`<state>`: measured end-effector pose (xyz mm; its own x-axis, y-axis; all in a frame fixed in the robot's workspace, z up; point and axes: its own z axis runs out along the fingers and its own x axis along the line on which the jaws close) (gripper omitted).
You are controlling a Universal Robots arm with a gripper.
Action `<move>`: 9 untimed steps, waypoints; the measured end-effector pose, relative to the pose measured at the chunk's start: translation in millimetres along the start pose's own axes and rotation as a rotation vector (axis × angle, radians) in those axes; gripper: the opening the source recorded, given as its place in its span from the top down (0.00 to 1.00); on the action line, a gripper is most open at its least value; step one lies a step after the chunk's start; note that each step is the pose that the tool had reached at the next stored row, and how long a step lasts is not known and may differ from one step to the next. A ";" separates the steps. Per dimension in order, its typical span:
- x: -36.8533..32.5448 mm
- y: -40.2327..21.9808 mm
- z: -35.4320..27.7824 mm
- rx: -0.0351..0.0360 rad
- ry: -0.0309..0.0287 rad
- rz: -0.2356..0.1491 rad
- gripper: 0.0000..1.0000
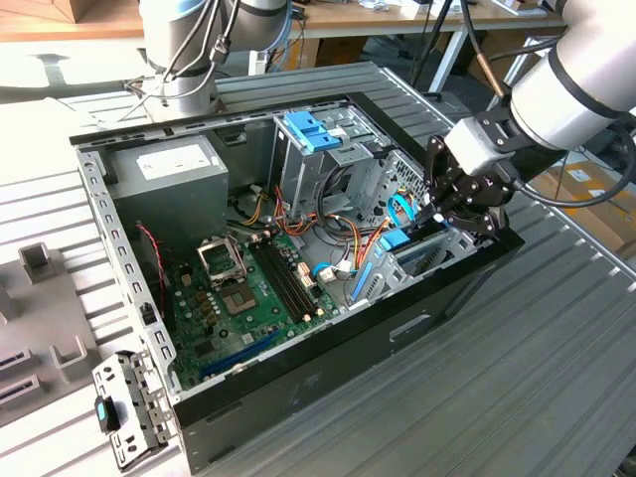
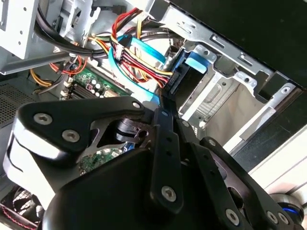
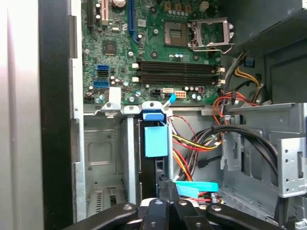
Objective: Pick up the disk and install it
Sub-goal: 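Insert the second disk wire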
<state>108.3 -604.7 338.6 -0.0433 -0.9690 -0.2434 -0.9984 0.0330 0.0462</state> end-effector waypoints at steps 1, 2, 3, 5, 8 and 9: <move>1.1 -0.2 1.3 -0.0003 0.0001 0.000 0.89; 2.0 -0.2 1.7 -0.0003 -0.0006 0.000 0.89; 2.8 -0.2 1.3 -0.0003 -0.0002 0.000 0.89; 3.4 -0.2 0.7 -0.0003 -0.0005 0.000 0.89; 1.5 -0.2 -6.4 -0.0004 -0.0016 0.000 0.89; 0.5 -0.2 -9.9 -0.0004 -0.0011 0.000 0.89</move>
<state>108.8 -607.7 348.1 -0.0434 -0.9687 -0.2444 -0.9984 0.0329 0.0466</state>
